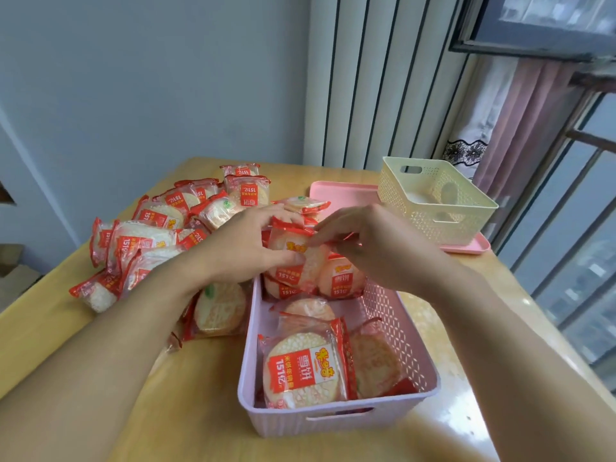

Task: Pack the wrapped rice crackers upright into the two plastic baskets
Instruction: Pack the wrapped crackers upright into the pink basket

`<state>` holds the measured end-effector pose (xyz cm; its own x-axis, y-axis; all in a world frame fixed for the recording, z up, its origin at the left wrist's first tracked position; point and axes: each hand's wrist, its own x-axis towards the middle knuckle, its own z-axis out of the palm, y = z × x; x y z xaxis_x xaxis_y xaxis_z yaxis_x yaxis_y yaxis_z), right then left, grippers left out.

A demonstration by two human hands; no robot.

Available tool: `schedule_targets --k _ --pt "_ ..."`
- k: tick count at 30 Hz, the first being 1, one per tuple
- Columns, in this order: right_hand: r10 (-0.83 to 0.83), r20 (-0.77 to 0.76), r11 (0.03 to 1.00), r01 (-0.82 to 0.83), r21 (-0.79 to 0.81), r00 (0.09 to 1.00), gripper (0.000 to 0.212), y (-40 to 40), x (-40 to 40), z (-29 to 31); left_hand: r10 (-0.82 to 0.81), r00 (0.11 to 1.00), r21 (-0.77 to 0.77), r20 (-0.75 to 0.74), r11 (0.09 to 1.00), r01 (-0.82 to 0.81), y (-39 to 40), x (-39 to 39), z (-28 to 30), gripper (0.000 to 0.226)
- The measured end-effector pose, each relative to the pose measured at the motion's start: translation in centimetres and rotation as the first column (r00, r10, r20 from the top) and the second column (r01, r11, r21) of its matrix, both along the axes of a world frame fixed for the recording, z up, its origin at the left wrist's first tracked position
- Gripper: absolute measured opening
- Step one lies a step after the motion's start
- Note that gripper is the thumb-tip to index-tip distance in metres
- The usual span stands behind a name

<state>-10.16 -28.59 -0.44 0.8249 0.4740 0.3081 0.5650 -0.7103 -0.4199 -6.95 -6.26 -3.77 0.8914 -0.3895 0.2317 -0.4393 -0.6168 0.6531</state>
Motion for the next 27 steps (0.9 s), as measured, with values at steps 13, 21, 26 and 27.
schedule_targets --k 13,21,26,27 --pt "-0.115 -0.294 0.815 -0.079 -0.574 0.949 0.017 1.3 -1.1 -2.1 -0.099 0.995 0.445 0.015 0.892 0.082 -2.3 -0.3 1.7 0.087" --pt "-0.119 -0.434 0.833 -0.148 -0.533 0.893 0.026 1.7 -2.0 -1.2 -0.014 0.984 0.652 -0.177 0.748 0.128 -2.1 0.0 0.5 0.095" --pt "-0.076 -0.400 0.903 -0.107 -0.416 0.913 0.014 1.7 -2.0 -0.8 0.024 0.975 0.672 -0.223 0.728 0.135 -2.1 -0.5 0.8 0.103" --pt "-0.081 -0.397 0.916 -0.088 -0.391 0.914 0.014 1.5 -2.0 -0.5 0.022 0.972 0.665 -0.232 0.733 0.143 -1.9 -0.6 1.0 0.102"
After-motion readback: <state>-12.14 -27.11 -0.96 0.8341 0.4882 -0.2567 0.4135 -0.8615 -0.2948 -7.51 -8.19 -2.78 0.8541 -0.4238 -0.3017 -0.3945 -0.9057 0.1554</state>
